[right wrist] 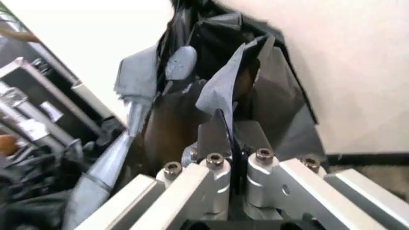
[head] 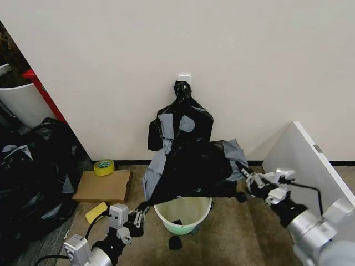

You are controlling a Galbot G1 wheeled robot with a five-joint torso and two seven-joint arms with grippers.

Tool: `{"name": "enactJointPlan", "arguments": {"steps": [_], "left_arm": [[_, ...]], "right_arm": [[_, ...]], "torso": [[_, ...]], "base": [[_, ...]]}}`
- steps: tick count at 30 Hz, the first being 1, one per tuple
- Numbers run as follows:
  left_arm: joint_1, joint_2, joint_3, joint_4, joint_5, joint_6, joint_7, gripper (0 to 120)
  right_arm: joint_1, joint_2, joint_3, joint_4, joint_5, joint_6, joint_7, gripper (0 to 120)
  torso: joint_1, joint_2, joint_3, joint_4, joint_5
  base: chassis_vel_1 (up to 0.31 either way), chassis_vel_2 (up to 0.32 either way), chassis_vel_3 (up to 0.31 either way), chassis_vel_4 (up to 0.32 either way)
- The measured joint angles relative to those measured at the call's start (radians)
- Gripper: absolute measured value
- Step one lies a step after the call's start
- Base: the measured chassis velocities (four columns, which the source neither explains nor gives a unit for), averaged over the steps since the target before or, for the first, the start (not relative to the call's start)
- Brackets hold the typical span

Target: Place the garbage bag over the trash bin.

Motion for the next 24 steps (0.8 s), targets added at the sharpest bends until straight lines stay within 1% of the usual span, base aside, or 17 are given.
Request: {"name": "enactJointPlan", "arguments": {"steps": [3, 8, 11, 15, 17, 19, 20, 21, 22, 24], "left_arm": [[0.038, -0.003, 0.008, 0.0, 0.006, 0.022, -0.005, 0], [0.036, -0.002, -0.004, 0.001, 0.042, 0.021, 0.007, 0], [0.044, -0.007, -0.005, 0.001, 0.08, 0.006, 0.012, 0], [0.043, -0.023, -0.009, 0.001, 0.09, -0.007, 0.019, 0], [0.048, -0.023, -0.01, 0.001, 0.085, 0.02, 0.029, 0], [0.07, -0.012, -0.001, 0.002, 0.083, 0.068, 0.041, 0], [0.07, -0.012, -0.001, 0.002, 0.083, 0.068, 0.041, 0], [0.073, -0.003, 0.006, 0.002, 0.081, 0.125, 0.042, 0], [0.066, 0.004, 0.009, 0.002, 0.082, 0.156, 0.042, 0], [0.03, 0.017, 0.011, 0.002, 0.082, 0.178, 0.04, 0]], "right_arm": [[-0.019, -0.004, 0.009, 0.0, 0.02, -0.02, -0.006, 0], [-0.015, -0.007, 0.012, 0.0, 0.035, -0.027, -0.003, 0], [0.003, -0.009, 0.002, -0.001, 0.037, -0.02, 0.008, 0], [0.037, -0.004, 0.001, -0.001, 0.066, -0.02, 0.019, 0], [0.039, -0.008, 0.012, -0.001, 0.085, -0.03, 0.017, 0], [0.022, -0.019, 0.01, -0.001, 0.066, -0.035, 0.007, 0], [0.022, -0.019, 0.01, -0.001, 0.066, -0.035, 0.007, 0], [0.014, -0.023, -0.001, -0.001, 0.041, -0.035, 0.003, 0], [0.012, -0.024, -0.008, -0.001, 0.03, -0.035, 0.003, 0], [0.02, -0.023, -0.017, -0.002, 0.021, -0.034, 0.005, 0]], "torso": [[0.0, 0.0, 0.0, 0.0002, 0.0001], [0.0, 0.0, 0.0, -0.0002, 0.0], [0.0, 0.0, 0.0, -0.0001, 0.0], [0.0, 0.0, 0.0, 0.0002, 0.0001], [0.0, 0.0, 0.0, 0.0, 0.0], [0.0, 0.0, 0.0, 0.0, 0.0], [0.0, 0.0, 0.0, 0.0, 0.0], [0.0, 0.0, 0.0, 0.0001, 0.0001], [0.0, 0.0, 0.0, 0.0001, 0.0], [0.0, 0.0, 0.0, 0.0, 0.0]], "base": [[0.0, 0.0, 0.0, 0.0], [0.0, 0.0, 0.0, 0.0], [0.0, 0.0, 0.0, 0.0], [0.0, 0.0, 0.0, 0.0], [0.0, 0.0, 0.0, 0.0], [0.0, 0.0, 0.0, 0.0], [0.0, 0.0, 0.0, 0.0], [0.0, 0.0, 0.0, 0.0], [0.0, 0.0, 0.0, 0.0], [0.0, 0.0, 0.0, 0.0]]}}
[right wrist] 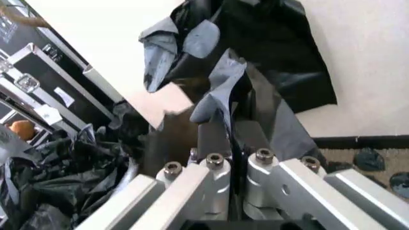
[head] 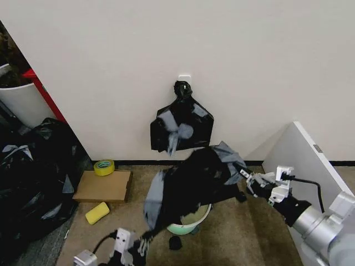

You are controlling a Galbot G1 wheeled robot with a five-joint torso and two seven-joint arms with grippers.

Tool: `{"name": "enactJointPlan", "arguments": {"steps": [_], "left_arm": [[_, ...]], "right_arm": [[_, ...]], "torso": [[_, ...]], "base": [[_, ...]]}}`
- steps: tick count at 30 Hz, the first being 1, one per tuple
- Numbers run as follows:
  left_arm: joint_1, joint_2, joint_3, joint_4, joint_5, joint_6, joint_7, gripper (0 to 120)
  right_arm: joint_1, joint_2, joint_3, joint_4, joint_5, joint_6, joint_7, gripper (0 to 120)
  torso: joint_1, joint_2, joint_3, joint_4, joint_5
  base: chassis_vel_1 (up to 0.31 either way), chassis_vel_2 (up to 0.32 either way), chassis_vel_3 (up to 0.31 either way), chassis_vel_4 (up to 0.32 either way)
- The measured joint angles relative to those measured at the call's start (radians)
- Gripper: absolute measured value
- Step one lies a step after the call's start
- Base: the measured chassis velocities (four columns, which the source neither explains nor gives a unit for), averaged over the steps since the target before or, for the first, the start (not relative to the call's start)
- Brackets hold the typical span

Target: Place the garbage bag over the trash bin.

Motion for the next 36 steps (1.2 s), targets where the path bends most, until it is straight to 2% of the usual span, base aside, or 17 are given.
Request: {"name": "enactJointPlan", "arguments": {"steps": [3, 7, 11, 17, 27, 36], "left_arm": [[-0.037, 0.007, -0.004, 0.001, -0.003, -0.018, -0.001, 0], [-0.158, -0.007, -0.027, 0.001, -0.053, -0.1, -0.036, 0], [-0.291, -0.003, -0.048, 0.001, -0.148, -0.18, -0.073, 0], [-0.381, 0.047, -0.061, 0.002, -0.173, -0.225, -0.076, 0], [-0.415, 0.061, -0.058, 0.001, -0.228, -0.223, -0.098, 0], [-0.406, 0.019, 0.008, 0.001, -0.249, -0.198, -0.108, 0]], "right_arm": [[0.01, 0.003, -0.006, 0.0, -0.003, 0.007, 0.008, 0], [0.056, 0.012, -0.036, 0.0, 0.001, 0.025, 0.033, 0], [0.211, 0.035, -0.146, 0.0, 0.045, 0.045, 0.094, 0], [0.303, 0.06, -0.265, 0.0, 0.052, 0.08, 0.12, 0], [0.289, 0.084, -0.289, 0.0, 0.143, 0.061, 0.2, 0], [0.23, 0.17, -0.404, 0.0, 0.085, 0.036, 0.288, 0]], "torso": [[0.0, 0.0, 0.0, 0.0, 0.0], [0.0, 0.0, 0.0, -0.0002, -0.0002], [0.0, 0.0, 0.0, 0.0001, 0.0001], [0.0, 0.0, 0.0, 0.0, -0.0001], [0.0, 0.0, 0.0, 0.0001, 0.0001], [0.0, 0.0, 0.0, -0.0001, 0.0]], "base": [[0.0, 0.0, 0.0, 0.0], [0.0, 0.0, 0.0, 0.0], [0.0, 0.0, 0.0, 0.0], [0.0, 0.0, 0.0, 0.0], [0.0, 0.0, 0.0, 0.0], [0.0, 0.0, 0.0, 0.0]]}}
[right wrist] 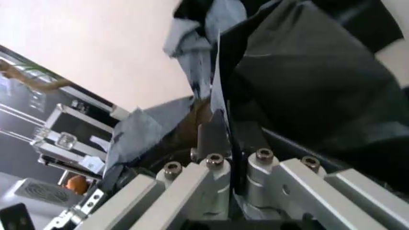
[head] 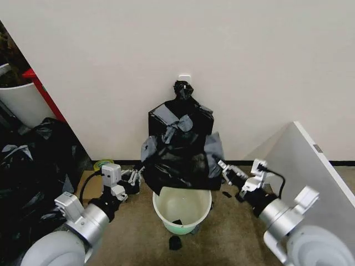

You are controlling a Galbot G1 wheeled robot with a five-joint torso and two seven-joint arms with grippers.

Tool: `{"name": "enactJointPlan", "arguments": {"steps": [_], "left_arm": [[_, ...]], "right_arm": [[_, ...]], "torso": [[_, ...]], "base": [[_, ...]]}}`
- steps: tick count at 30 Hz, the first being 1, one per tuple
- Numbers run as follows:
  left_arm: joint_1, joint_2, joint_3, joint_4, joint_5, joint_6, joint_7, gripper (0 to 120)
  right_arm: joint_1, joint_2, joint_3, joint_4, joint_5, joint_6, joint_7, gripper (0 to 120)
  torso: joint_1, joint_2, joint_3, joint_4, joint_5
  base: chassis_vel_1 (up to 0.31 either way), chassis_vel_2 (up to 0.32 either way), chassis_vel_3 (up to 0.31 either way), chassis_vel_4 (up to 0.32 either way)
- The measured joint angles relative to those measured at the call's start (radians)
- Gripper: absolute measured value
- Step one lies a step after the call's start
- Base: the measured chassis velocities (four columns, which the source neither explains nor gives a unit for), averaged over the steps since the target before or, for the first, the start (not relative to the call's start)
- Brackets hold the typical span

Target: Place the garbage bag over the trash bin.

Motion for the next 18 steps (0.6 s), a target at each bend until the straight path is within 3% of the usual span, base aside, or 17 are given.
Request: {"name": "enactJointPlan", "arguments": {"steps": [6, 9, 18], "left_arm": [[-0.004, -0.032, 0.08, 0.0, 0.057, 0.0, -0.004, 0], [-0.041, -0.058, 0.113, 0.008, 0.109, -0.022, 0.004, 0], [-0.072, -0.154, 0.202, 0.195, 0.231, -0.083, 0.003, 0]], "right_arm": [[-0.001, 0.045, -0.047, -0.023, -0.099, 0.021, 0.02, 0], [0.008, 0.077, -0.072, -0.119, -0.169, 0.058, 0.016, 0], [-0.002, 0.11, -0.14, -0.263, -0.32, 0.091, 0.003, 0]], "torso": [[0.0, 0.0, 0.0, 0.0002, -0.0005], [0.0, 0.0, 0.0, 0.0001, 0.0006], [0.0, 0.0, 0.0, 0.0, 0.0002]], "base": [[0.0, 0.0, 0.0, 0.0], [0.0, 0.0, 0.0, 0.0], [0.0, 0.0, 0.0, 0.0]]}}
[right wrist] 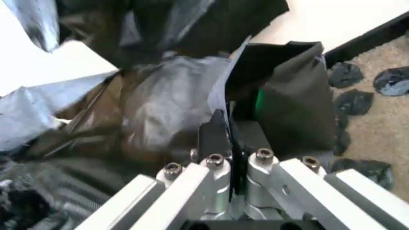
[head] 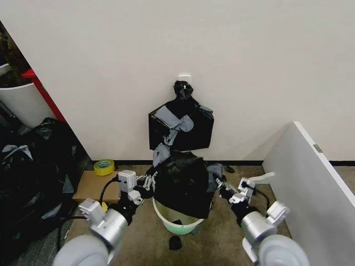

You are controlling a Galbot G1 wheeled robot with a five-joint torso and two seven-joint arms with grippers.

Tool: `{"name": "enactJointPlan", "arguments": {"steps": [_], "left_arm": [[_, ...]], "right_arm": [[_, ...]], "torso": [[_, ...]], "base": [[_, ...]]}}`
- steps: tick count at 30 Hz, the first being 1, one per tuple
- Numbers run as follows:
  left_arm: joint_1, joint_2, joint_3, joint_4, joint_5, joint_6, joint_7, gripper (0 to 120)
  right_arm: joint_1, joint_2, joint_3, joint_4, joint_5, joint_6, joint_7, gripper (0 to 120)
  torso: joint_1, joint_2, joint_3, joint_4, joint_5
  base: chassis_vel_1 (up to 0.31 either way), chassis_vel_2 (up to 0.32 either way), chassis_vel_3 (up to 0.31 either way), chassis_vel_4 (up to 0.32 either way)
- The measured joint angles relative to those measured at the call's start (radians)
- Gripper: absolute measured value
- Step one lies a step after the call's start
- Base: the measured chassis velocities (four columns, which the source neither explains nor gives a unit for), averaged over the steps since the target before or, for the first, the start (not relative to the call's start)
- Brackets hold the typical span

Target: Place the garbage bag over the trash bin.

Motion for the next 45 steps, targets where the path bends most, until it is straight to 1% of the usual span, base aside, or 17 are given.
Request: {"name": "enactJointPlan", "arguments": {"steps": [3, 4, 7, 10, 13, 16, 18, 23, 27, 32, 36, 38, 40, 43, 45], "left_arm": [[0.022, -0.041, 0.024, 0.08, 0.043, -0.043, 0.01, 0], [0.022, -0.041, 0.024, 0.08, 0.043, -0.043, 0.01, 0], [0.013, -0.08, 0.061, 0.122, 0.062, -0.063, 0.011, 0], [-0.011, -0.106, 0.107, 0.134, 0.047, -0.056, 0.003, 0], [-0.027, -0.111, 0.144, 0.144, 0.038, -0.041, -0.011, 0], [-0.027, -0.108, 0.163, 0.169, 0.028, -0.024, -0.037, 0], [-0.019, -0.105, 0.157, 0.173, 0.024, -0.021, -0.048, 0], [0.061, -0.068, 0.082, 0.158, 0.02, -0.026, -0.063, 0], [0.102, -0.05, 0.043, 0.137, 0.022, -0.037, -0.066, 0], [0.135, -0.043, 0.01, 0.097, 0.023, -0.042, -0.068, 0], [0.172, -0.02, -0.017, 0.081, 0.021, -0.041, -0.074, 0], [0.178, -0.017, -0.018, 0.081, 0.022, -0.041, -0.074, 0], [0.201, -0.014, -0.021, 0.087, 0.034, -0.04, -0.074, 0], [0.212, -0.027, -0.018, 0.116, 0.041, -0.035, -0.086, 0], [0.217, -0.032, -0.016, 0.124, 0.041, -0.018, -0.097, 0]], "right_arm": [[-0.004, 0.003, 0.002, -0.022, -0.05, 0.023, -0.023, 0], [-0.004, 0.003, 0.002, -0.022, -0.05, 0.023, -0.023, 0], [0.003, -0.007, 0.022, -0.023, -0.079, 0.049, -0.031, 0], [0.0, -0.022, 0.033, 0.004, -0.112, 0.06, -0.044, 0], [-0.024, -0.028, 0.026, 0.02, -0.148, 0.063, -0.061, 0], [-0.062, -0.021, -0.01, -0.027, -0.215, 0.062, -0.071, 0], [-0.068, -0.013, -0.025, -0.048, -0.235, 0.063, -0.071, 0], [-0.082, 0.019, -0.063, -0.081, -0.257, 0.064, -0.068, 0], [-0.084, 0.027, -0.068, -0.077, -0.253, 0.065, -0.056, 0], [-0.12, 0.033, -0.076, -0.029, -0.229, 0.049, -0.022, 0], [-0.132, 0.043, -0.077, 0.017, -0.188, -0.028, 0.117, 0], [-0.13, 0.044, -0.076, 0.022, -0.179, -0.046, 0.143, 0], [-0.121, 0.049, -0.073, 0.028, -0.145, -0.097, 0.219, 0], [-0.121, 0.051, -0.072, 0.028, -0.119, -0.156, 0.273, 0], [-0.125, 0.05, -0.074, 0.034, -0.105, -0.181, 0.29, 0]], "torso": [[0.0, 0.0, 0.0, 0.0004, -0.0001], [0.0, 0.0, 0.0, 0.0004, -0.0001], [0.0, 0.0, 0.0, 0.0003, -0.0002], [0.0, 0.0, 0.0, 0.0002, -0.0001], [0.0, 0.0, 0.0, 0.0001, -0.0003], [0.0, 0.0, 0.0, -0.0003, -0.0004], [0.0, 0.0, 0.0, -0.0003, 0.0001], [0.0, 0.0, 0.0, 0.0002, -0.0002], [0.0, 0.0, 0.0, 0.0002, -0.0002], [0.0, 0.0, 0.0, 0.0001, -0.0004], [0.0, 0.0, 0.0, 0.0, -0.0004], [0.0, 0.0, 0.0, 0.0, -0.0003], [0.0, 0.0, 0.0, 0.0002, -0.0001], [0.0, 0.0, 0.0, 0.0001, -0.0003], [0.0, 0.0, 0.0, 0.0001, -0.0003]], "base": [[0.0, 0.0, 0.0, 0.0], [0.0, 0.0, 0.0, 0.0], [0.0, 0.0, 0.0, 0.0], [0.0, 0.0, 0.0, 0.0], [0.0, 0.0, 0.0, 0.0], [0.0, 0.0, 0.0, 0.0], [0.0, 0.0, 0.0, 0.0], [0.0, 0.0, 0.0, 0.0], [0.0, 0.0, 0.0, 0.0], [0.0, 0.0, 0.0, 0.0], [0.0, 0.0, 0.0, 0.0], [0.0, 0.0, 0.0, 0.0], [0.0, 0.0, 0.0, 0.0], [0.0, 0.0, 0.0, 0.0], [0.0, 0.0, 0.0, 0.0]]}}
